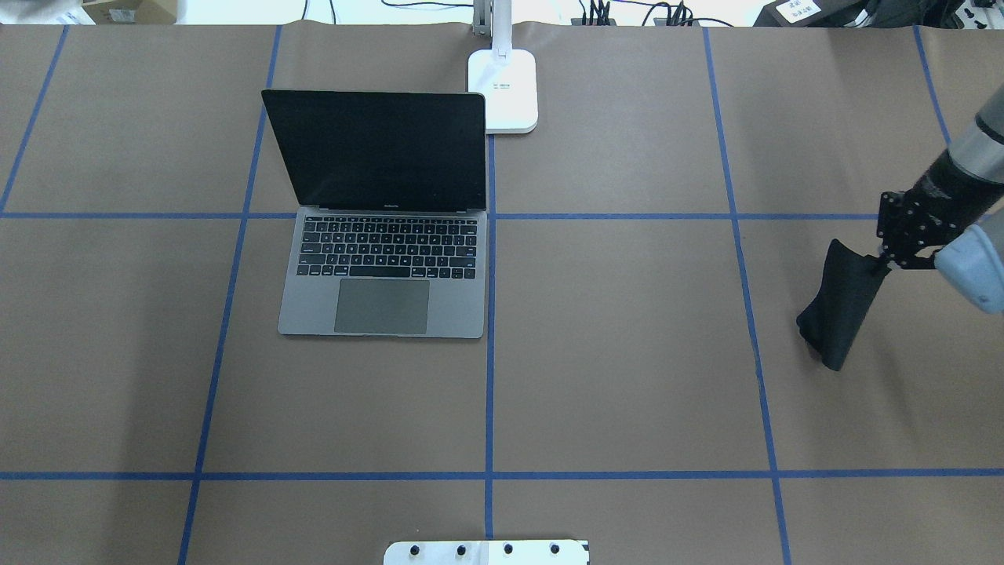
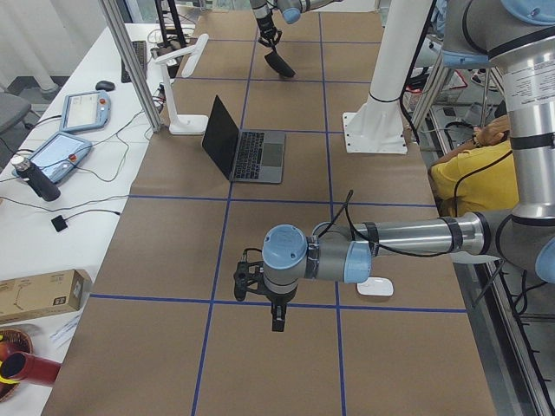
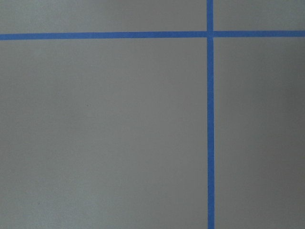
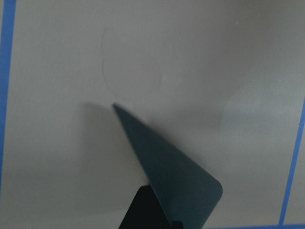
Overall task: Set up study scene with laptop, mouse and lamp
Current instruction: 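Carry the black mouse pad with the right gripper toward the laptop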
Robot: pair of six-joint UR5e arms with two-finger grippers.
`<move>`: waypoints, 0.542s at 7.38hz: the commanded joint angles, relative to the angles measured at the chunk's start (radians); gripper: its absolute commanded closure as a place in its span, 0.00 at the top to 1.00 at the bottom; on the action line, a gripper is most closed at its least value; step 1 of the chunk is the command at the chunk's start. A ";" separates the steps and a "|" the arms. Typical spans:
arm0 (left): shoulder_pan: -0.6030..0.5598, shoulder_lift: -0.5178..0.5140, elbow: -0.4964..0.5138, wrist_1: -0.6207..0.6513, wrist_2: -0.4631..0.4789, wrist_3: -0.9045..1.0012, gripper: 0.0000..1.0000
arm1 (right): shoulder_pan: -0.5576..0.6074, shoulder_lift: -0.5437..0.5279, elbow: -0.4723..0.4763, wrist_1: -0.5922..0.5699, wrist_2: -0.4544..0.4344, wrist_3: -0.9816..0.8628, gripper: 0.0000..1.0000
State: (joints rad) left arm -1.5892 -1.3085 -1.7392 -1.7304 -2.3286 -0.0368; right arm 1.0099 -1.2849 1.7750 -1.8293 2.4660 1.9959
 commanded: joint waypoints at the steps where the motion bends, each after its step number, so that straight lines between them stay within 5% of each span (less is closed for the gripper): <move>1: 0.000 0.000 0.001 0.002 0.000 0.000 1.00 | -0.060 0.073 0.023 0.145 -0.025 0.218 0.00; 4: 0.000 0.000 0.006 0.002 0.000 -0.003 1.00 | -0.180 0.070 0.133 0.263 -0.105 0.363 0.00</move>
State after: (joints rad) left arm -1.5892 -1.3085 -1.7343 -1.7289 -2.3286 -0.0395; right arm 0.8820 -1.2139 1.8476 -1.5908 2.3917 2.3221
